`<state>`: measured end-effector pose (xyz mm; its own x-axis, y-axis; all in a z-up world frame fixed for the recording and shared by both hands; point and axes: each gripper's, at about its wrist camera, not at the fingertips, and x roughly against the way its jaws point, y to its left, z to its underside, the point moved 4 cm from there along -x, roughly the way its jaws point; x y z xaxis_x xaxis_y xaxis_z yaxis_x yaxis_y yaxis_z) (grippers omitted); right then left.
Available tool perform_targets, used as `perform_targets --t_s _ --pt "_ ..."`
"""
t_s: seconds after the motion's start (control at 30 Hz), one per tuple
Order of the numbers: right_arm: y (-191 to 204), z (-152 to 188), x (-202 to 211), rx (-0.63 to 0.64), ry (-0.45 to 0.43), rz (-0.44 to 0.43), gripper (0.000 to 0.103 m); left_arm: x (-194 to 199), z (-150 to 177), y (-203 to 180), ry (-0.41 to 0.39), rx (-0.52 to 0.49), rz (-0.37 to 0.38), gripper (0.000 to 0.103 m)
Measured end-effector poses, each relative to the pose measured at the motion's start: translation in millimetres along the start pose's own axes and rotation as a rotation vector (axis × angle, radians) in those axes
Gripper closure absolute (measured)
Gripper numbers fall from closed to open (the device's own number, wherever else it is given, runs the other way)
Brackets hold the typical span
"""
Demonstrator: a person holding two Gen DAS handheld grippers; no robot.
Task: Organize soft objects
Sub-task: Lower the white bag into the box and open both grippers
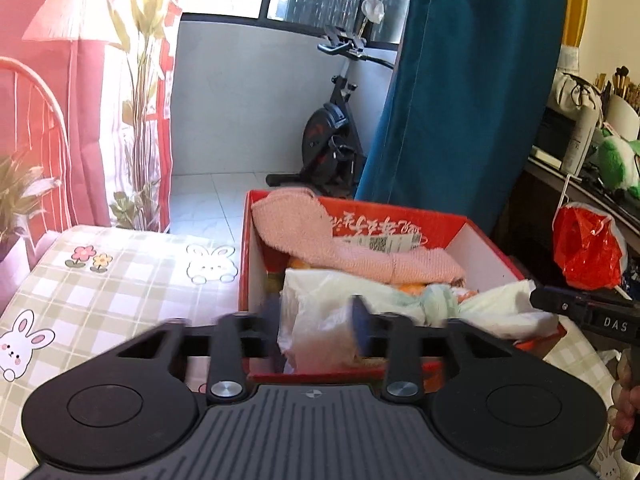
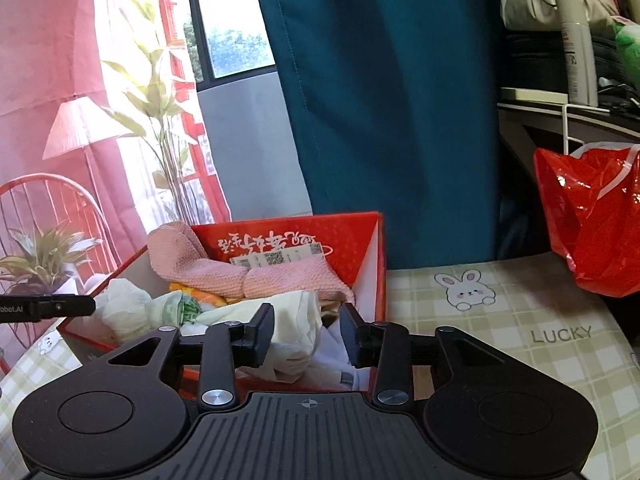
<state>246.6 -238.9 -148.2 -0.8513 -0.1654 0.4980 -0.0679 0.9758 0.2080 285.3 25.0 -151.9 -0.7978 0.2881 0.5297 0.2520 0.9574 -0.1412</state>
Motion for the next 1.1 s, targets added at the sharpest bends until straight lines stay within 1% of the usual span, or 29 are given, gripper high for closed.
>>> perform_targets --t_s 0.03,0.13,0.23,0.27,0.37,0.5,0.6,0.7,0.8,0.93,1.1 --pt "2 -1 0 0.008 -0.003 -0.006 0.086 -1 -2 -3 -0.002 0.003 0.004 0.081" --pt "7 -4 1 0.015 -0.006 -0.040 0.093 -4 -10 -9 -0.008 -0.003 0.023 0.082" --pt "11 -10 -4 0.005 0.022 -0.078 0.095 -15 -18 -19 0.023 -0.016 0.063 0.082" --pt "11 -12 -9 -0.001 0.053 -0.100 0.095 -22 -21 -24 0.056 -0.025 0.083 0.082" --pt "14 -19 -27 0.008 0.157 -0.140 0.097 -40 -24 -31 0.136 -0.030 0.113 0.082" --pt "24 -26 -49 0.038 0.279 -0.170 0.096 -61 -20 -38 0.214 -0.077 0.110 0.082" --pt "29 -26 -67 0.066 0.371 -0.161 0.096 -75 -15 -35 0.274 -0.055 0.125 0.082" --pt "31 -20 -87 0.083 0.474 -0.146 0.096 -84 -15 -32 0.316 -0.038 0.141 0.082" --pt "33 -13 -105 0.089 0.557 -0.126 0.096 -95 -17 -30 0.360 -0.031 0.149 0.082" --pt "37 -10 -117 0.080 0.605 -0.114 0.096 -105 -15 -34 0.395 -0.071 0.142 0.082" --pt "34 -6 -123 0.060 0.626 -0.114 0.096 -109 -12 -38 0.410 -0.097 0.131 0.082"
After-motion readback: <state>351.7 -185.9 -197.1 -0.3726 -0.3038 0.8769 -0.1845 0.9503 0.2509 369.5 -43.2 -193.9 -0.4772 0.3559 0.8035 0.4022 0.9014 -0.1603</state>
